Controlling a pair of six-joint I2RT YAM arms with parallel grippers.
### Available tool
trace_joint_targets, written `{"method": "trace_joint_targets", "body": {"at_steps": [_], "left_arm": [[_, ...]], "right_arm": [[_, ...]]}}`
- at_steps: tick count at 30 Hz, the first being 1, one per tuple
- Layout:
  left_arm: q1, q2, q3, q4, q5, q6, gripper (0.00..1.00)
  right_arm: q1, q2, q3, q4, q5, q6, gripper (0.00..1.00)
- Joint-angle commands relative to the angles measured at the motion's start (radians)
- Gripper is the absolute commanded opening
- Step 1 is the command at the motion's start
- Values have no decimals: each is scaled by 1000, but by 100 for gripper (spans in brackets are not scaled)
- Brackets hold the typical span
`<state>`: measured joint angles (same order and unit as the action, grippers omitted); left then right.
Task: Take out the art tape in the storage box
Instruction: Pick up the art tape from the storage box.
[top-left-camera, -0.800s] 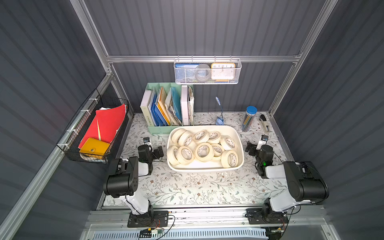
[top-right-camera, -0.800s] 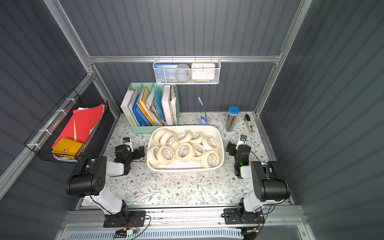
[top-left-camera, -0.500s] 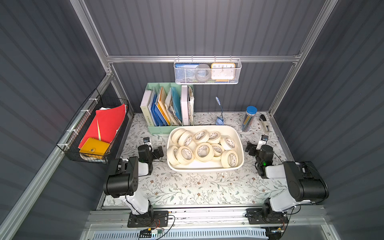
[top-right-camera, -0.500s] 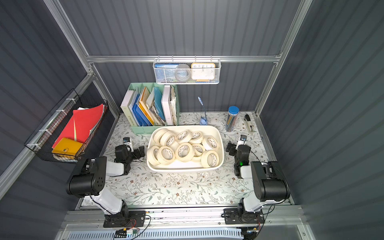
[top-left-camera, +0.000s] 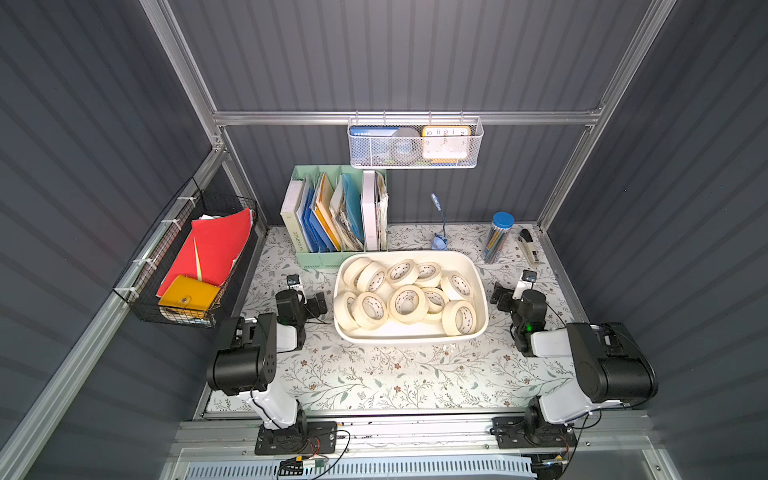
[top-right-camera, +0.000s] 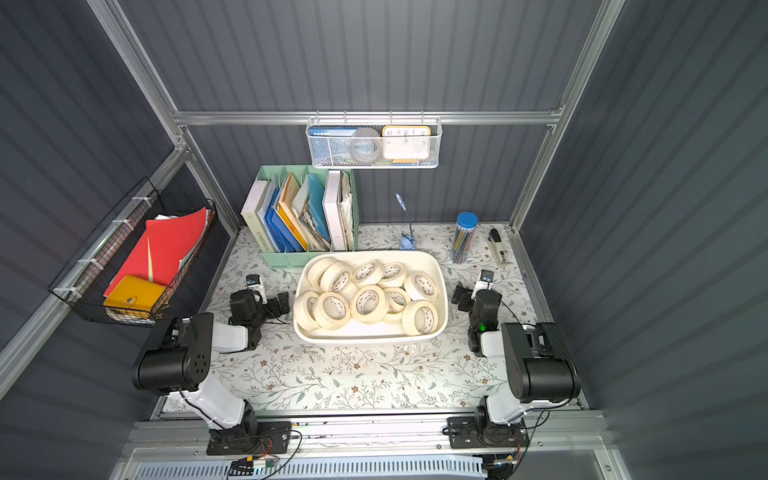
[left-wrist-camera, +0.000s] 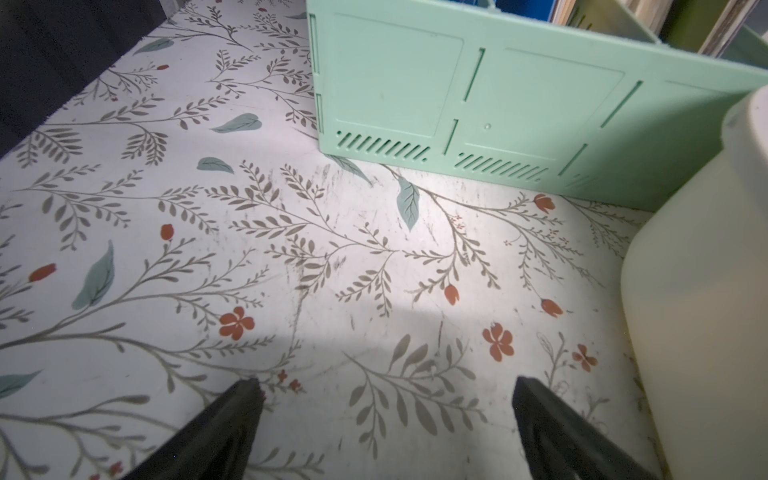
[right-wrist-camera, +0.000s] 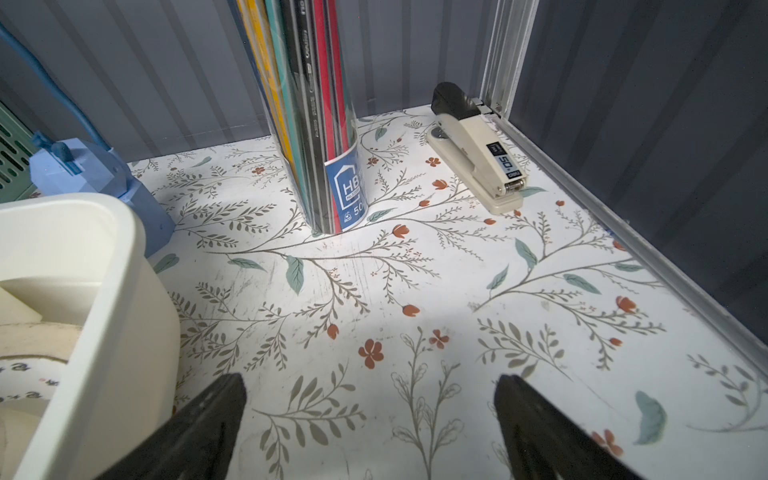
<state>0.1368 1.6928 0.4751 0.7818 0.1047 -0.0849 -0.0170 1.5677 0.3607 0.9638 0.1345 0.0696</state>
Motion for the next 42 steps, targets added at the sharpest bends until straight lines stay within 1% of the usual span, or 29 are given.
{"method": "trace_joint_targets", "body": {"at_steps": [1,2,4,5,6,8,9,11,12,15,17,19,20,22,24,27,28,30,32,37,40,42], "left_arm": [[3,11,-5,-21,3,-2,100],[3,12,-4,-21,5,-1,100],[3,12,0,-29,-50,-14,100],[3,8,-5,-26,-55,-18,100],[3,2,-6,-17,-56,-30,100],[3,-40,3,-68,-73,-39,100],[3,-72,15,-117,-81,-39,100],[3,-135,39,-217,-104,-42,100],[2,-171,45,-253,-118,-48,100],[2,-284,56,-338,-193,-21,100],[1,-363,109,-478,-232,-5,100],[-5,-442,178,-633,-249,13,100],[-15,-469,204,-682,-260,10,100],[-65,-512,269,-799,-284,7,100],[-142,-522,340,-902,-339,7,100],[-277,-489,449,-1045,-411,8,100],[-316,-473,479,-1079,-427,-5,100],[-363,-449,519,-1126,-427,-49,100],[-394,-430,546,-1150,-406,-87,100],[-442,-368,629,-1278,-383,-183,100],[-455,-346,660,-1355,-381,-211,100],[-459,-347,666,-1386,-391,-222,100]], "right_arm": [[4,1,18,-7,-5,-1,99],[3,1,18,-7,-5,-1,99],[3,-3,14,-4,-5,-4,99],[3,-3,12,3,-7,-7,99],[5,-20,18,-10,16,2,99],[5,-102,71,-188,65,16,99],[5,-153,113,-313,89,21,99],[5,-220,205,-555,91,14,99],[5,-243,246,-648,91,20,99],[15,-298,303,-815,79,40,99],[37,-346,335,-915,90,50,99],[92,-405,380,-1034,139,69,99],[126,-418,413,-1096,155,72,99],[214,-427,491,-1234,184,75,99],[302,-407,580,-1356,204,98,99],[424,-339,719,-1540,214,136,99],[466,-307,764,-1589,217,142,99],[541,-248,853,-1677,228,158,99],[598,-181,948,-1769,232,182,98],[714,16,1181,-1969,184,215,88],[751,115,1277,-2035,150,219,85],[764,161,1307,-2044,125,224,82]]}}
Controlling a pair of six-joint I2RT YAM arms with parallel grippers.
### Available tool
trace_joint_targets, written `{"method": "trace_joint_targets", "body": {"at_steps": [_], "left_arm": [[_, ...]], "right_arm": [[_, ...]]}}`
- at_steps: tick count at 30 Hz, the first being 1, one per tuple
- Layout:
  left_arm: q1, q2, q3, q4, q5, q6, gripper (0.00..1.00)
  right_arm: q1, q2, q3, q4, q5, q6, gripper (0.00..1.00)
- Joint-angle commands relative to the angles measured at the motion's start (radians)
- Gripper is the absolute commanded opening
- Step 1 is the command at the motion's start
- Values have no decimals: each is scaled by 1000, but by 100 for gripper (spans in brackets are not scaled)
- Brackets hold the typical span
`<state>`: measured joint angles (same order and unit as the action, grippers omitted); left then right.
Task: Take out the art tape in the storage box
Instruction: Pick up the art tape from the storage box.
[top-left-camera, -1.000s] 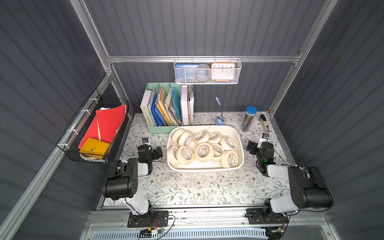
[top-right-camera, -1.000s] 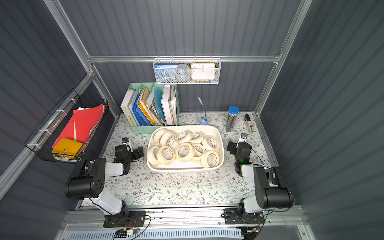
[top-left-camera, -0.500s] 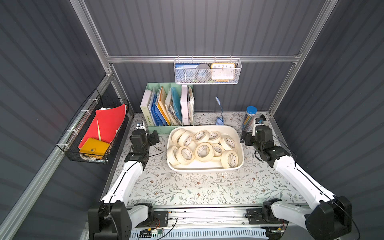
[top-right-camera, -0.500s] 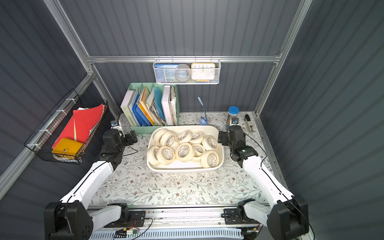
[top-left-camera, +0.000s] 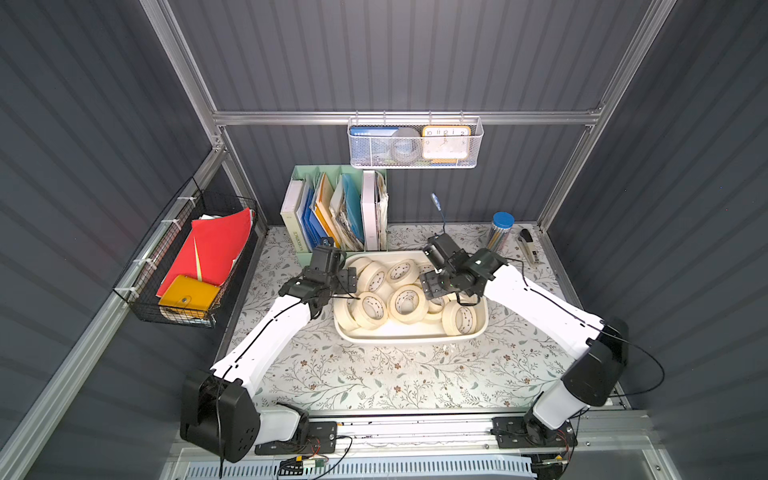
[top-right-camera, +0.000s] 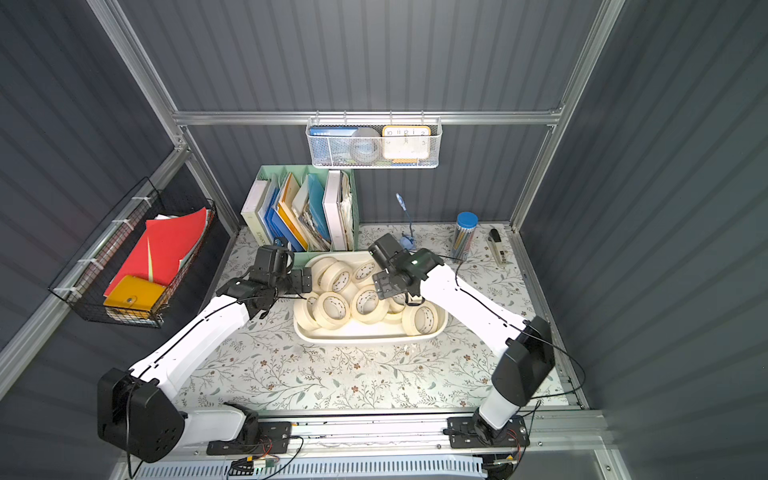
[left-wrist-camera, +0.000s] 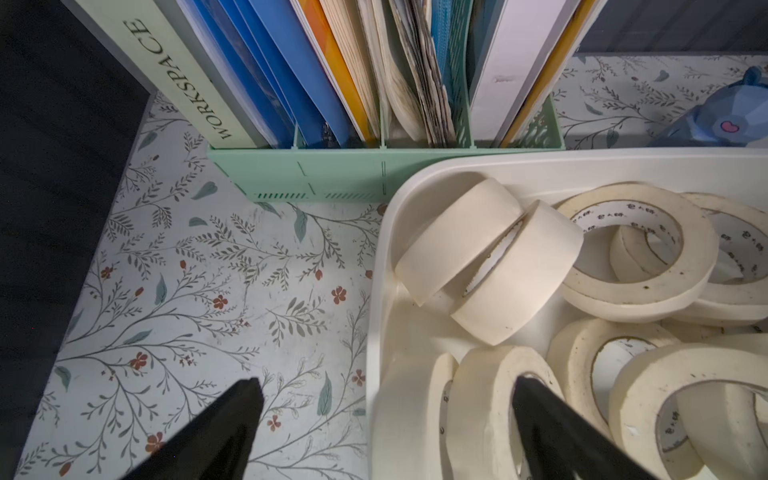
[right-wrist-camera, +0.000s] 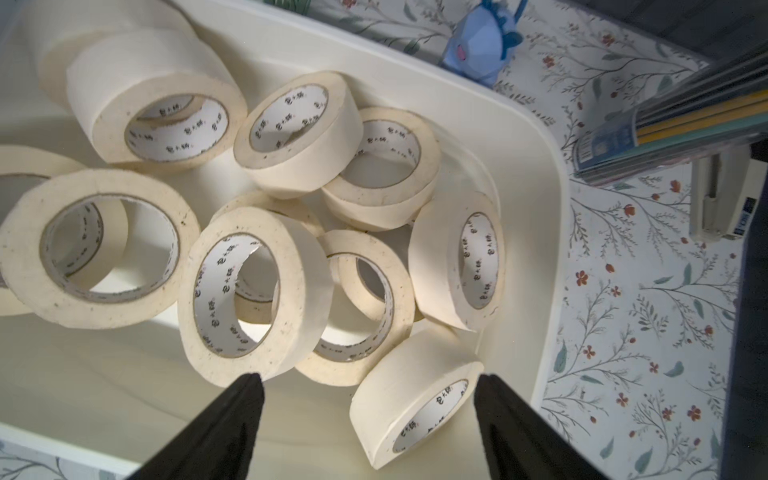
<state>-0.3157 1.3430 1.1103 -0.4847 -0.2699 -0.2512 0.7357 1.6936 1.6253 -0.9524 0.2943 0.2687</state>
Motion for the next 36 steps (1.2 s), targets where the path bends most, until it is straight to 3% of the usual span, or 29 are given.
{"method": "trace_joint_targets", "body": {"at_steps": [1,5,15,20,28,36], "left_arm": [[-6,0,31,-129,-22,-57,100],[-6,-2,46,-166,-23,-62,100],[-6,-16,45,-198,-54,-79,100],[-6,-40,25,-173,-52,-88,100],[-6,-36,22,-178,-53,-101,100],[-6,-44,19,-171,-60,-105,100]], "right_arm": [[11,55,49,-125,-53,28,81],[11,126,68,-111,-74,42,69],[0,248,94,-55,-98,59,65],[-21,238,36,30,-117,54,50],[-44,233,-4,76,-116,67,0],[-76,116,38,-25,-58,49,0]]}}
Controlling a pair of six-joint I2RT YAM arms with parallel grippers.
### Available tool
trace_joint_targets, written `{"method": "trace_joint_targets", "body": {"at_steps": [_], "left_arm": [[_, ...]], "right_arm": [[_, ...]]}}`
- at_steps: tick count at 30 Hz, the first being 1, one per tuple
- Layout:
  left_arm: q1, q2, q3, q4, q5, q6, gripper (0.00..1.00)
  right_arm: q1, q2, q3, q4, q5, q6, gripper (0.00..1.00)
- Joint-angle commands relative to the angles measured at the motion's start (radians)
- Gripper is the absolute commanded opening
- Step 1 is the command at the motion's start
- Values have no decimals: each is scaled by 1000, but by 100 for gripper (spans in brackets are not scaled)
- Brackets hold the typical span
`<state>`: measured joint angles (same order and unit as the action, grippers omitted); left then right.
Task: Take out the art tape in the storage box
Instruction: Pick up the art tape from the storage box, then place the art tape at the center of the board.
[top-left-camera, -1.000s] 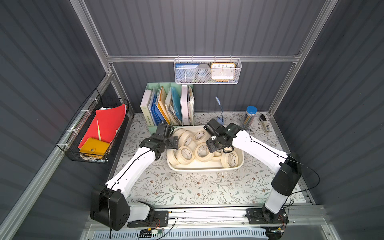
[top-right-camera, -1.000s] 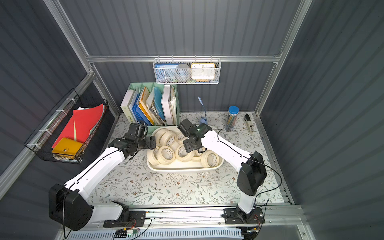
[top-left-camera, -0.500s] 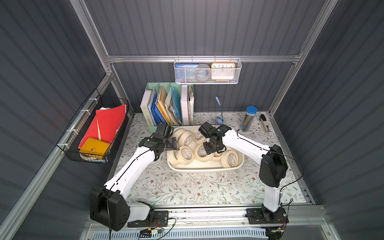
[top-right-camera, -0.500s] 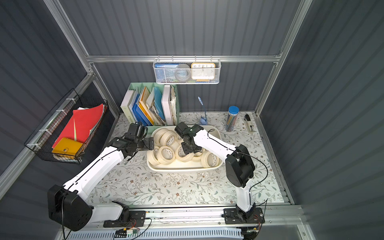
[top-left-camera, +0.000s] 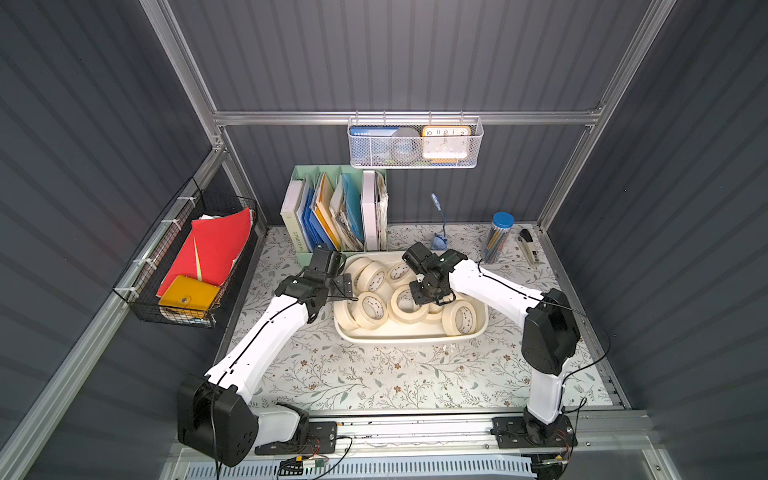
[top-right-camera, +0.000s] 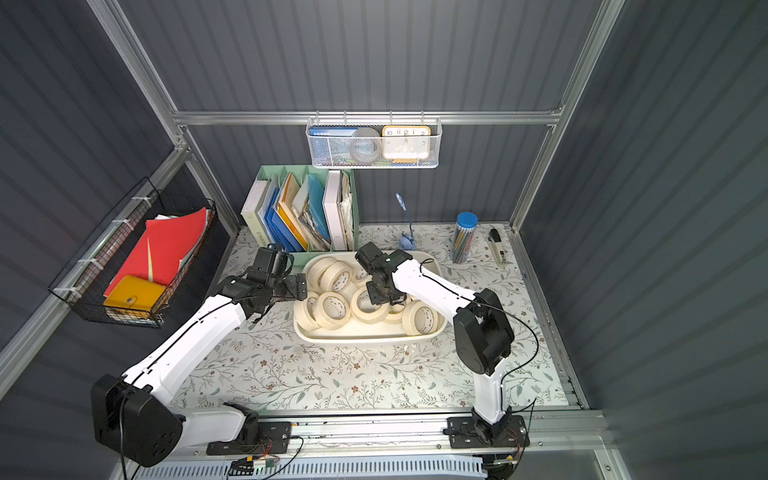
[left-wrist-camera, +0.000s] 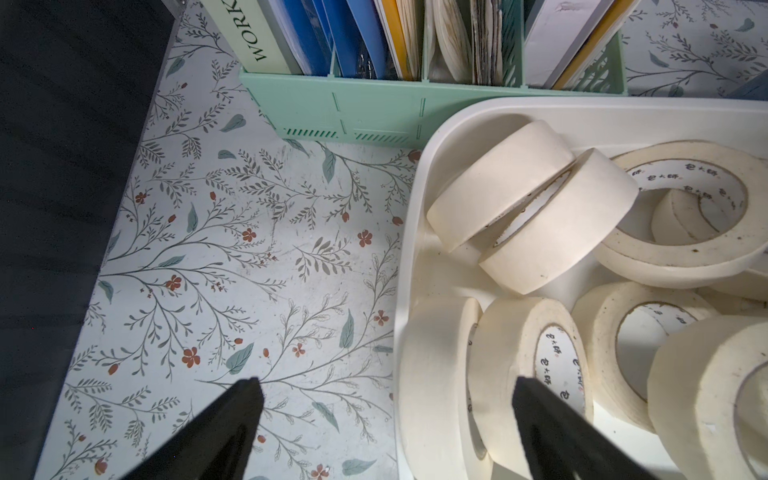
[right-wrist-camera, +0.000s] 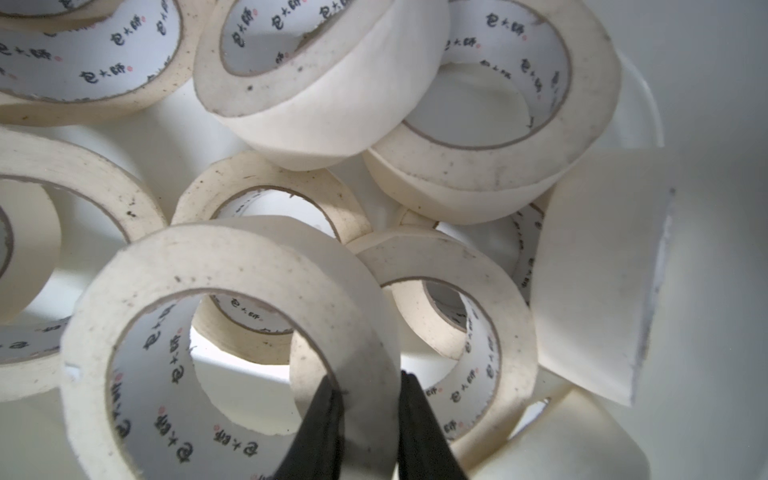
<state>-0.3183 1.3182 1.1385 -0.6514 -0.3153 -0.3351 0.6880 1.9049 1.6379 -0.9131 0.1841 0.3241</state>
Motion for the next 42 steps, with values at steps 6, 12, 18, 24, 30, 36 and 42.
{"method": "trace_joint_targets", "body": {"at_steps": [6,12,18,24,30,36,42], "left_arm": [[-4,6,-16,16,1,-20,100],[-4,35,-17,55,38,-17,100],[-4,44,-22,78,61,-15,100],[-4,13,-57,92,72,-15,100],[-4,-7,-77,98,83,-31,100],[-4,-29,-77,89,68,-45,100],[-4,-22,-59,66,49,-46,100]], "right_arm": [[-197,-298,-61,-103,3,-5,0],[-492,-454,-218,-70,-19,1,0],[-800,-428,-290,-17,-30,24,0],[-1000,-270,-288,82,-67,33,0],[-1096,-79,-241,260,-122,24,0],[-1113,81,-122,297,-108,7,0],[-1113,162,-74,321,-109,-5,0]]}}
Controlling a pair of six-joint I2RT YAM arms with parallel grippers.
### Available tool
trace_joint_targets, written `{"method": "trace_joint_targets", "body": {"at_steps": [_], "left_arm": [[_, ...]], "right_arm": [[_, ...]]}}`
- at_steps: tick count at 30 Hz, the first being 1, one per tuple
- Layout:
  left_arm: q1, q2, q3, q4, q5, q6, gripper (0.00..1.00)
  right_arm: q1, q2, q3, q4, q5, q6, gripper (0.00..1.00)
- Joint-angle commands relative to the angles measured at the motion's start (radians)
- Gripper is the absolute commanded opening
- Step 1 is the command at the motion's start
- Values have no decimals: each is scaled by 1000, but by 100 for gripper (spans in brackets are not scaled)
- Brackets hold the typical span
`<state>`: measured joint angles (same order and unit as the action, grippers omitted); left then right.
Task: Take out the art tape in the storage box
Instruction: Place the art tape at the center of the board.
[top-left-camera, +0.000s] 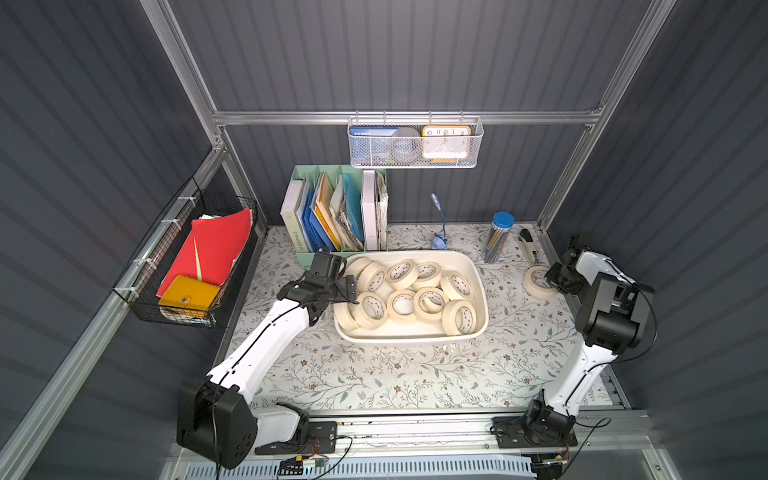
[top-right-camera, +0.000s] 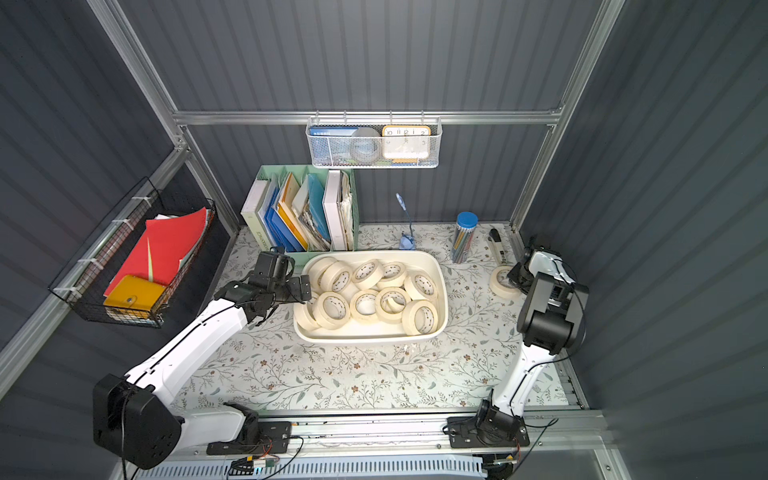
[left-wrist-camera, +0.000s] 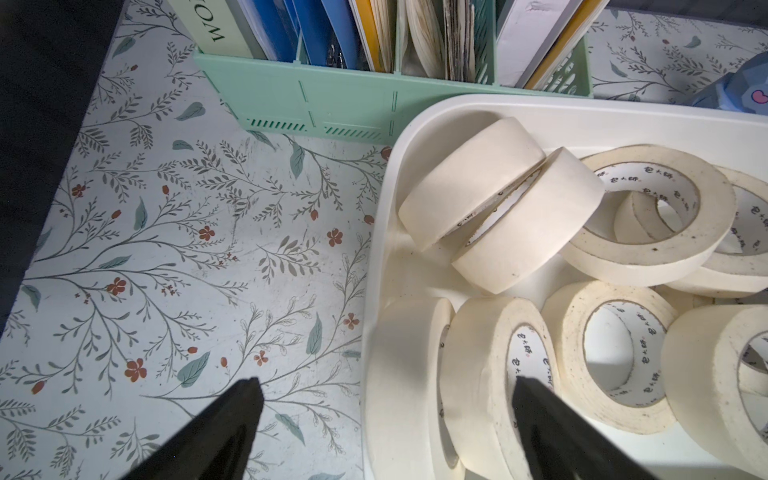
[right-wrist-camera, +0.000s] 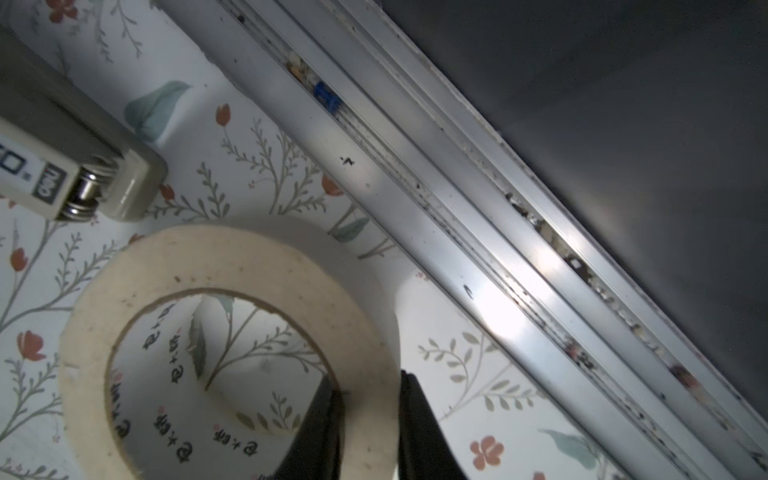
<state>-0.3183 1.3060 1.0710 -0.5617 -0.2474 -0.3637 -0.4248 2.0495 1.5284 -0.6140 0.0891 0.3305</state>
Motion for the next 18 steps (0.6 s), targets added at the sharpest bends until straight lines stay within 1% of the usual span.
{"method": "trace_joint_targets", "body": {"at_steps": [1,4,5,8,11,13,17,18], "left_arm": [[-4,-7,10,-22,-18,-18,100],[-4,5,17,-18,-15,-19,100],[-4,8,19,-18,-12,-19,100],[-4,18,20,-14,-6,-16,100],[-4,31,28,-15,-8,-11,100],[-4,38,34,-18,-5,-10,100],[-4,29,28,-6,-3,-10,100],[-4,26,24,2,1,-10,100]], "right_arm": [[0,21,38,13,-22,-11,0],[1,4,-4,37,-6,-11,0],[1,-6,-24,52,5,-12,7],[1,-31,-48,50,20,-30,33],[1,-77,-64,30,25,-32,53],[1,-142,-92,32,2,-31,65],[11,-319,-161,18,-79,-24,81],[26,-361,-178,4,-94,-26,88]]}}
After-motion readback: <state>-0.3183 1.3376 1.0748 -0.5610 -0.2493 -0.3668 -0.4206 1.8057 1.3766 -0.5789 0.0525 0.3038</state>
